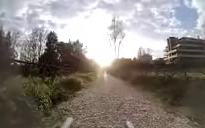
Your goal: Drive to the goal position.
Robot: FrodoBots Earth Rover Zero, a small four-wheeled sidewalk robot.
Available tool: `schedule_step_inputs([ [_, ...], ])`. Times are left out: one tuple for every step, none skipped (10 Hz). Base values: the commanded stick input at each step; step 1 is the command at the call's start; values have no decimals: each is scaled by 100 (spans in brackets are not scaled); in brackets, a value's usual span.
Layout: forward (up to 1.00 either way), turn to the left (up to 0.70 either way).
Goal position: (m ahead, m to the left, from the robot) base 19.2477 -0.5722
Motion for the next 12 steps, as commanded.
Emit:
schedule_step_inputs([
  [50,0],
  [50,0],
  [50,0],
  [50,0],
  [50,0],
  [50,0],
  [50,0],
  [50,0],
  [50,0],
  [50,0],
  [50,0],
  [50,0],
])
